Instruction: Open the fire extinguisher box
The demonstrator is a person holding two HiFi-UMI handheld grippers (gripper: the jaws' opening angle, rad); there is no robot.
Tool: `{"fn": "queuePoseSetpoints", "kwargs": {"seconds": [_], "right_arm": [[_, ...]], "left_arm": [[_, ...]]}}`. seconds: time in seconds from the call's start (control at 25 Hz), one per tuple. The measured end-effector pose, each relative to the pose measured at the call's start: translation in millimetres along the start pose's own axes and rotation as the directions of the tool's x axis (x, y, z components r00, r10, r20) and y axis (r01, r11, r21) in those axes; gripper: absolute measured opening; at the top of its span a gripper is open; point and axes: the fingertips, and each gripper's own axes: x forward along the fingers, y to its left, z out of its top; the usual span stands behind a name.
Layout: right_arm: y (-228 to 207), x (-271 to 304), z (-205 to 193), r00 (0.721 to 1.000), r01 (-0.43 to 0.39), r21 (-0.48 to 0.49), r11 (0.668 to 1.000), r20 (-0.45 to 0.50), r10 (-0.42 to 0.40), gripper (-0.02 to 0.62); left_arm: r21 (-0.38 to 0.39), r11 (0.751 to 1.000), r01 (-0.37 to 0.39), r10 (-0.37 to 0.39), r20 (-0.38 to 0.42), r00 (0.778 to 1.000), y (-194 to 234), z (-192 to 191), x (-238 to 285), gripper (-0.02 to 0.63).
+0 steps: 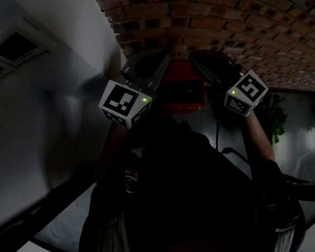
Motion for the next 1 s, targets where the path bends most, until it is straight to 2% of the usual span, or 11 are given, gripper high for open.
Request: {"fn": "queuePoseSetpoints", "kwargs": {"seconds": [0.16,0.48,0.56,0.72,0.88,1.0], "right_arm": [[2.6,-1.4,-5.8,1.000,0.001,0.016,1.000,0.001,-0.001,-0.002],[3.1,-33.7,-16.3,1.000,0.014,0.046,0.999,-0.009,-0.014,0.000],[3.6,-45.5,-19.2,1.000,-0.004,0.077,0.997,0.001,0.004,0.000],[8.3,-77.4,-26.1,0.999,-0.040,0.108,0.993,0.001,0.040,0.000],[24.0,-105.8,-26.9,0.996,-0.090,0.143,0.986,0.029,0.087,-0.001],[31.9,-127.1,-26.8,0.990,-0.129,0.212,0.969,0.074,0.116,0.000]], "left_arm": [[-0.012,1.000,0.006,-0.006,-0.008,1.000,-3.6,-7.1,-3.4,0.000],[0.003,0.999,-0.037,0.037,-0.062,0.997,-29.5,-8.8,-6.4,0.001],[0.004,0.999,-0.052,0.052,-0.071,0.996,-39.8,-6.9,-4.1,0.000],[-0.022,0.998,-0.065,0.064,-0.041,0.997,-69.3,2.5,0.4,0.000],[-0.027,0.995,-0.099,0.097,-0.066,0.993,-97.4,-0.2,-1.0,0.000],[-0.020,0.992,-0.121,0.119,-0.083,0.989,-120.0,-1.4,-5.4,0.000]]}}
